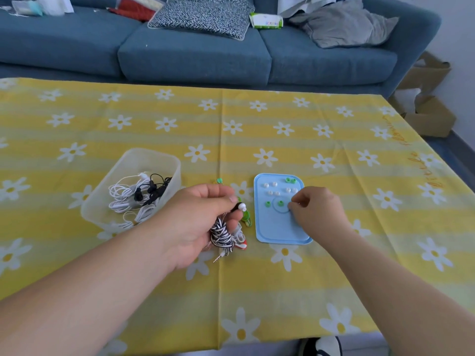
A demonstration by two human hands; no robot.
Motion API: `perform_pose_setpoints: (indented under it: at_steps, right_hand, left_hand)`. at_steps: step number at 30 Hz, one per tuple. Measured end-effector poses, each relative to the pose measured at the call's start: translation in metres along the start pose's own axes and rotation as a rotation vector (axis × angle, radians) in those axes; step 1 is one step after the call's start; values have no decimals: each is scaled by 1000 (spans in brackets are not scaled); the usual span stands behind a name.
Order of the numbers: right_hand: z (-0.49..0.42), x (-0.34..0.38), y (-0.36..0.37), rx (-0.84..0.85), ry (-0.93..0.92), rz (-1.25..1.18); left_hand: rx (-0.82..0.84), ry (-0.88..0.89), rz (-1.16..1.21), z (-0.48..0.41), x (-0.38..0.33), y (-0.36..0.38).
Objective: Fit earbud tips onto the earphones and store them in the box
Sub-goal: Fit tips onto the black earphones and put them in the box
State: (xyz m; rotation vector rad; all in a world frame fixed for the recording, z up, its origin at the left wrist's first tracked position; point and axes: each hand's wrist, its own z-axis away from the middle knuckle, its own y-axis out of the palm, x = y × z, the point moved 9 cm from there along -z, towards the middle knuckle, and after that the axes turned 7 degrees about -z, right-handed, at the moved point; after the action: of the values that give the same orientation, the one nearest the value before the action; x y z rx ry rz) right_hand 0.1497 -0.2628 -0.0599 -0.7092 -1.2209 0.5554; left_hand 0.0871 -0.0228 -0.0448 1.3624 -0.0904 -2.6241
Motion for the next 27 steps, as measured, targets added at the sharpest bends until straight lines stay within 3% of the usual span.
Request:
perform_pose_setpoints:
  at_steps: [3,5,8,12,18,27]
  right_hand:
    - [7,12,-7,-30,-26,-46]
    - [18,28,-8,-2,-20,-267]
    - [47,61,7,200,40,-762]
    - [72,84,31,402,113,-1019]
    - [76,90,44,495,225,-1228]
    - [72,81,37,452,262,-1256]
  left_hand:
    - [2,35,-13,2,-4,-4]
    - [-6,74,-7,4,-9,-9]
    - [-17,84,30,5,-16,-13]
    - [-18,80,78,8,-18,-22]
    - [7,157,26,14,-25,-24]
    - [-29,313,-178,19,-36,-19]
